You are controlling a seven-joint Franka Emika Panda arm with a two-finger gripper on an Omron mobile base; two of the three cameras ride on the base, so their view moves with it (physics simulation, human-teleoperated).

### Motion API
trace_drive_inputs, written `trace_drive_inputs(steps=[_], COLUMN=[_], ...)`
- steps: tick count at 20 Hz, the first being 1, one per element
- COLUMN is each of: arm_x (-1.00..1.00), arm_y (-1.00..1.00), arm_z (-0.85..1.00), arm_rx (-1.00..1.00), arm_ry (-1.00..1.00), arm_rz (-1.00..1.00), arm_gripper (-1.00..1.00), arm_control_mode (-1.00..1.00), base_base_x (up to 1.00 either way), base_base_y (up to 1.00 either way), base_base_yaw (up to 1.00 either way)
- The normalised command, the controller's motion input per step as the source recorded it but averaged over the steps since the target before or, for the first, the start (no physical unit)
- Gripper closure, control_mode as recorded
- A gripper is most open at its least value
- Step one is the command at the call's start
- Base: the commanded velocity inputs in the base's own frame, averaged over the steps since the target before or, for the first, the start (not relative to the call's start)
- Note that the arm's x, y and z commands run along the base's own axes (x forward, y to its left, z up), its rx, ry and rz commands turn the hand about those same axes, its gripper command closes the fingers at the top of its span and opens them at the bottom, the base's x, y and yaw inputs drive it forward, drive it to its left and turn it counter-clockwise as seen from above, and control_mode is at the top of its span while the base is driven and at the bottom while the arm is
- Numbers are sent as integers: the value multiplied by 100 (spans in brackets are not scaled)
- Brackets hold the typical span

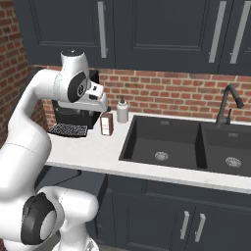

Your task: Pick the ladle from the drawer and place it on the counter.

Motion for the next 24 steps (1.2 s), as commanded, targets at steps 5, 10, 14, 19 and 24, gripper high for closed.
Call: trace_drive_inputs(steps=[5,10,14,19,24], arm_x=[0,0,0,0,0], arm_y=[0,0,0,0,0], arm_z=[0,0,0,0,0], arm_rx=[0,0,0,0,0], arm_ry=[0,0,0,0,0], arm_rz=[0,0,0,0,0], arm_gripper=[-100,-100,-100,-100,-100], arm_control_mode=[100,100,100,100,100], base_base_x=[0,-1,-29,-27,-2], base_base_y=[0,0,-14,-66,-76], base_base_yaw=[0,0,-4,-1,0])
